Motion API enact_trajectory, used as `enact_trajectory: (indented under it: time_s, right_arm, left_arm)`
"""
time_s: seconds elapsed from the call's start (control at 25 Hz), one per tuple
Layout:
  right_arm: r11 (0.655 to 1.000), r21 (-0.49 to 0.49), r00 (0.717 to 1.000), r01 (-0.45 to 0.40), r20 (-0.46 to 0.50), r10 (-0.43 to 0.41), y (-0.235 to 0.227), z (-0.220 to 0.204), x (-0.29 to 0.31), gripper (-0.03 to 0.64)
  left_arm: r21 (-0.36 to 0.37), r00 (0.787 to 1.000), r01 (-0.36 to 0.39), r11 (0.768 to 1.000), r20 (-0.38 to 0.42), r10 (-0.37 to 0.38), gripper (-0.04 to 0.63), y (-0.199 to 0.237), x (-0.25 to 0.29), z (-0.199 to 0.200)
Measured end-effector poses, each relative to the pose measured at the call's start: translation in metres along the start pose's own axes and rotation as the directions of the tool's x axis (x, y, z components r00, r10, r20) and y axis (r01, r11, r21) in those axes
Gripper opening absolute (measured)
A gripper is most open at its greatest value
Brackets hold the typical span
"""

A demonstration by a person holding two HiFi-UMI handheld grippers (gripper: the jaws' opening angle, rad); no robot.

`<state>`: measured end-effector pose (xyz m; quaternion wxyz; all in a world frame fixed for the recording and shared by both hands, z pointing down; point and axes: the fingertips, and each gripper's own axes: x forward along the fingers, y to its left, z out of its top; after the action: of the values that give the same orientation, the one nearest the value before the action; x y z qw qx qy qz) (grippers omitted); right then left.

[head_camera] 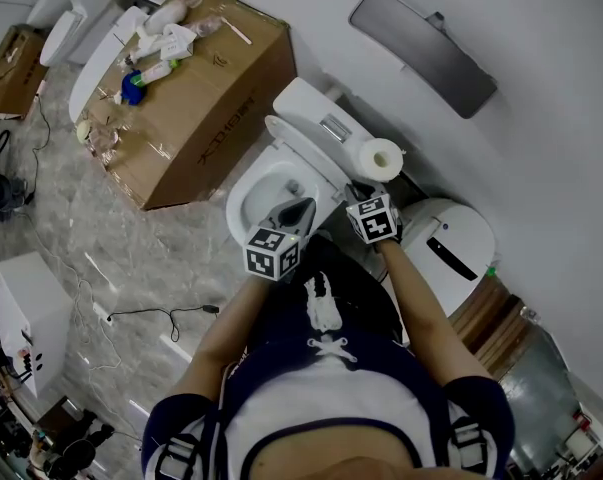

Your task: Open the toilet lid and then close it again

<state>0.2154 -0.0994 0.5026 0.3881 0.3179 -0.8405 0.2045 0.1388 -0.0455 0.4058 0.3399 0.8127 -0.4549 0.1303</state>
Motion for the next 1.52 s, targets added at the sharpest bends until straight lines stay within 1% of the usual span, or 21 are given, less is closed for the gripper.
enact_trajectory:
  time_s: [0.16,0.28,0.48,0.6,0.72,1.0,1.12,1.2,1.4,1.52]
  right_arm:
    - [1.0,0.01,1.0,-0.005,-0.01,0.005,0.0,-0.002,0.002,0.049]
    - [1.0,0.012,1.0,-0.009,-0.018,0.009,0.003,-0.003,0.002,0.049]
    - [1.0,-0.006,0.999,-0.029,-0.033,0.029,0.02,-0.005,-0.001,0.049]
    - [0.998,-0.028,0.998,-0.053,-0.041,0.051,0.038,-0.008,-0.003,0.051]
    - [0.996,-0.062,0.997,-0.057,-0.051,0.053,0.052,-0.011,-0.003,0.051]
    - [0.992,-0.109,0.995,-0.067,-0.083,0.058,0.068,-0.018,0.001,0.051]
    - [0.989,-0.127,0.994,-0.07,-0.086,0.059,0.075,-0.017,0.002,0.051]
    - [0.988,-0.131,0.992,-0.079,-0.11,0.065,0.083,-0.02,0.001,0.051]
    - [0.982,-0.161,0.986,-0.097,-0.147,0.074,0.101,-0.025,0.004,0.051]
    - [0.98,-0.172,0.984,-0.105,-0.16,0.077,0.108,-0.028,0.006,0.051]
  left_arm:
    - [-0.003,1.0,0.0,1.0,-0.008,0.0,0.006,0.004,-0.002,-0.001]
    - [-0.02,1.0,0.007,1.0,-0.014,-0.007,0.006,0.007,-0.004,-0.004]
    - [-0.037,1.0,0.011,0.999,-0.017,-0.012,0.006,0.013,-0.01,-0.003]
    - [-0.051,1.0,0.009,0.999,-0.024,-0.011,0.006,0.017,-0.014,-0.006]
    - [-0.065,0.999,0.007,0.998,-0.036,-0.009,0.006,0.022,-0.018,-0.013]
    - [-0.104,0.998,-0.005,0.995,-0.067,-0.002,0.006,0.035,-0.027,-0.03]
    - [-0.125,0.998,0.003,0.992,-0.067,-0.011,0.006,0.039,-0.031,-0.035]
    - [-0.14,0.997,0.005,0.99,-0.069,-0.014,0.006,0.042,-0.033,-0.039]
    - [-0.182,0.997,-0.012,0.983,-0.076,-0.001,0.006,0.052,-0.037,-0.05]
    - [-0.22,0.997,-0.019,0.975,-0.08,0.001,0.008,0.058,-0.038,-0.059]
